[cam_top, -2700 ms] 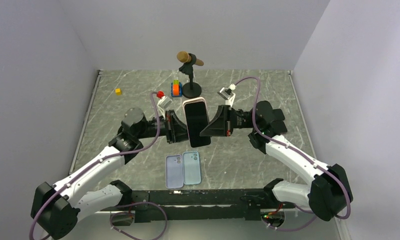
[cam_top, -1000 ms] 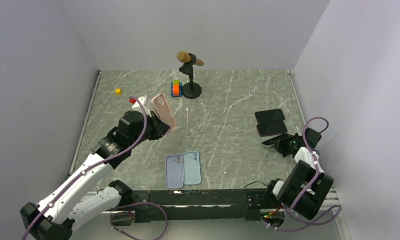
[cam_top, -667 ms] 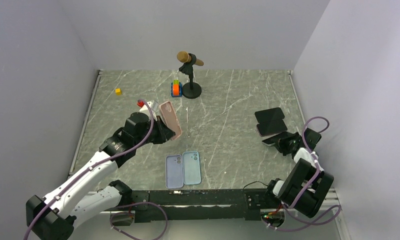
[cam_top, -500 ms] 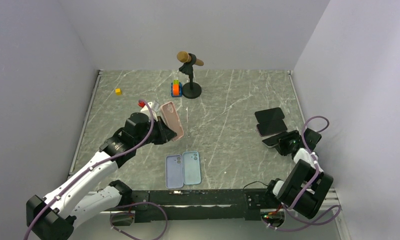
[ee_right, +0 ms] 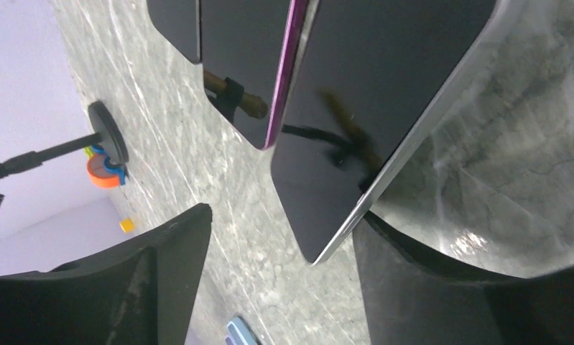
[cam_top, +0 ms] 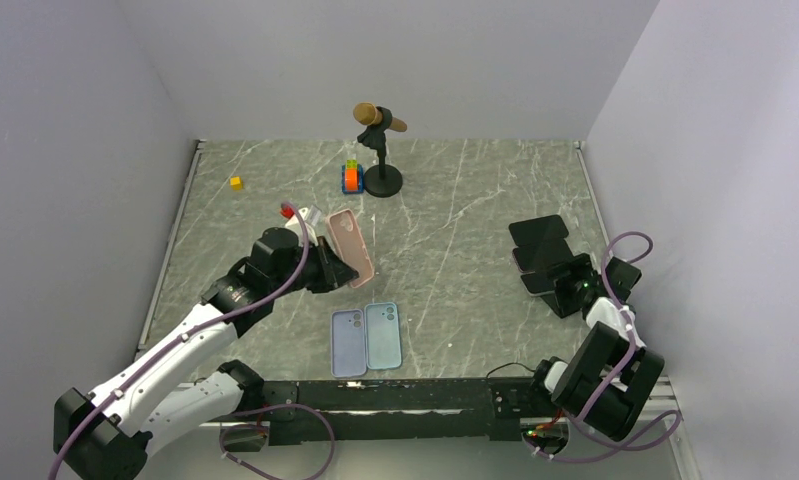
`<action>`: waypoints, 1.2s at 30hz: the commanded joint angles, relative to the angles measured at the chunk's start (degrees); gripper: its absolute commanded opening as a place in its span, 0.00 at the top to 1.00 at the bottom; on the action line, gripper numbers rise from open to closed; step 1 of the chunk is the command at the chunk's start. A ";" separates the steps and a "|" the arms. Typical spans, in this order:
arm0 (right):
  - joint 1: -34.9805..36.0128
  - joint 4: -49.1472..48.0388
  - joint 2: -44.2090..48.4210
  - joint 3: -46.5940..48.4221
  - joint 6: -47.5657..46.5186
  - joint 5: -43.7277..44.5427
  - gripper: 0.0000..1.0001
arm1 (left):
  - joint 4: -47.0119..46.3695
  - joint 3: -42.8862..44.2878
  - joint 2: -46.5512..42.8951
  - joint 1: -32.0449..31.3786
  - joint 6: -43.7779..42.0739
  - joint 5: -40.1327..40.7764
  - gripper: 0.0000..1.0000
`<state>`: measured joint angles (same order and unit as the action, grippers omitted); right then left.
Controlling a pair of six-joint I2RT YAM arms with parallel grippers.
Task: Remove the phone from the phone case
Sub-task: Place the phone at the center of the board, then place the phone case at the center of the board.
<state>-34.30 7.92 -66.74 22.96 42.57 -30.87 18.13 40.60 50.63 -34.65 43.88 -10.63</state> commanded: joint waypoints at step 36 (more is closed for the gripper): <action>51.58 -2.45 -1.13 13.92 -5.74 3.09 0.00 | 38.79 -6.66 -5.32 -10.98 12.78 20.15 1.00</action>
<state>15.42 10.24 -67.11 36.03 36.27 -27.40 48.14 33.41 41.45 -45.15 49.32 7.27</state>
